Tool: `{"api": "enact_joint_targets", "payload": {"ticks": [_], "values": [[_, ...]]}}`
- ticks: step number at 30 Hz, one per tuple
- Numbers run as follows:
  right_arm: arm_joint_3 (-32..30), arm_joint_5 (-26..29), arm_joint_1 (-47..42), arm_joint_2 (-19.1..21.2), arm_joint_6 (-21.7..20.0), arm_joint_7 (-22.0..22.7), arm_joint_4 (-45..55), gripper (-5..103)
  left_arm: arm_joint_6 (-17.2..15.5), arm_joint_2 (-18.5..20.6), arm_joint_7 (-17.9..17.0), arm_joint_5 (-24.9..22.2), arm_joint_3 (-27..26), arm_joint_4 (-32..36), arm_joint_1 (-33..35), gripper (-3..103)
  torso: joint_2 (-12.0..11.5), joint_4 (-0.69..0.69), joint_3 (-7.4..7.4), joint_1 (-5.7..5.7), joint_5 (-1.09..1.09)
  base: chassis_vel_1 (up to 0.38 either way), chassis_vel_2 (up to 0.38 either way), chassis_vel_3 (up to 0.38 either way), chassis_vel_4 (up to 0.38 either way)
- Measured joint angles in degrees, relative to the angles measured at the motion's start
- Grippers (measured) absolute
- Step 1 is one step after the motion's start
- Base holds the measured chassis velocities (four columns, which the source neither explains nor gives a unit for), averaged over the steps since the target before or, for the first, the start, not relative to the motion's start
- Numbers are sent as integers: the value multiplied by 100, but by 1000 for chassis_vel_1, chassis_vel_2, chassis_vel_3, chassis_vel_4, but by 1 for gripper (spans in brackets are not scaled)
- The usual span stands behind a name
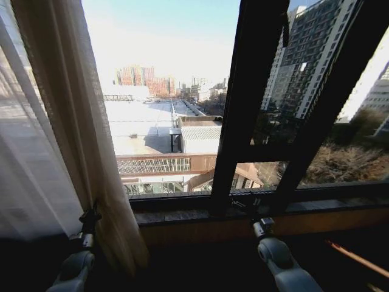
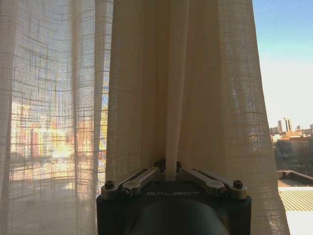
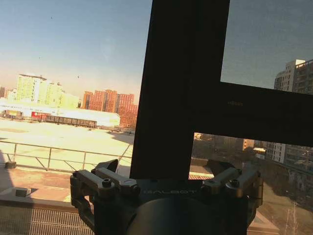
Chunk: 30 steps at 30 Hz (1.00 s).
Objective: Open the curtains by pulling them apart, changing their state from closed to fully open.
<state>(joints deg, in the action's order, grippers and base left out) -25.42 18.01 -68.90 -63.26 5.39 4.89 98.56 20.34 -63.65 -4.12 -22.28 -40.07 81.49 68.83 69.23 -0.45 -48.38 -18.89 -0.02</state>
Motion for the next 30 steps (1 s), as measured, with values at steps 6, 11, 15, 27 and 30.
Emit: {"api": "enact_joint_targets", "payload": {"ticks": [6,11,15,27,30], "values": [[-1,0,0,2,0,1,-1,100,-88,305,-236,-290,-248,-228,-114,0,-1,-2,-1,0,0,-12,-14,12,17],[0,0,0,1,0,0,0,100,-126,746,-491,-502,-525,-628,-249,0,0,0,0,0,-4,0,0,0,0],[-1,0,0,1,0,0,0,100,-180,1265,-823,-625,-944,-1368,-443,0,0,1,0,-1,0,0,0,0,0],[0,0,0,0,0,0,0,100,-132,1692,-891,-610,-1402,-1817,-385,0,0,2,0,0,0,0,0,0,0],[0,0,0,1,0,0,0,100,-124,1337,-774,-482,-1351,-1134,-126,0,0,-1,0,-1,2,0,0,0,0]]}}
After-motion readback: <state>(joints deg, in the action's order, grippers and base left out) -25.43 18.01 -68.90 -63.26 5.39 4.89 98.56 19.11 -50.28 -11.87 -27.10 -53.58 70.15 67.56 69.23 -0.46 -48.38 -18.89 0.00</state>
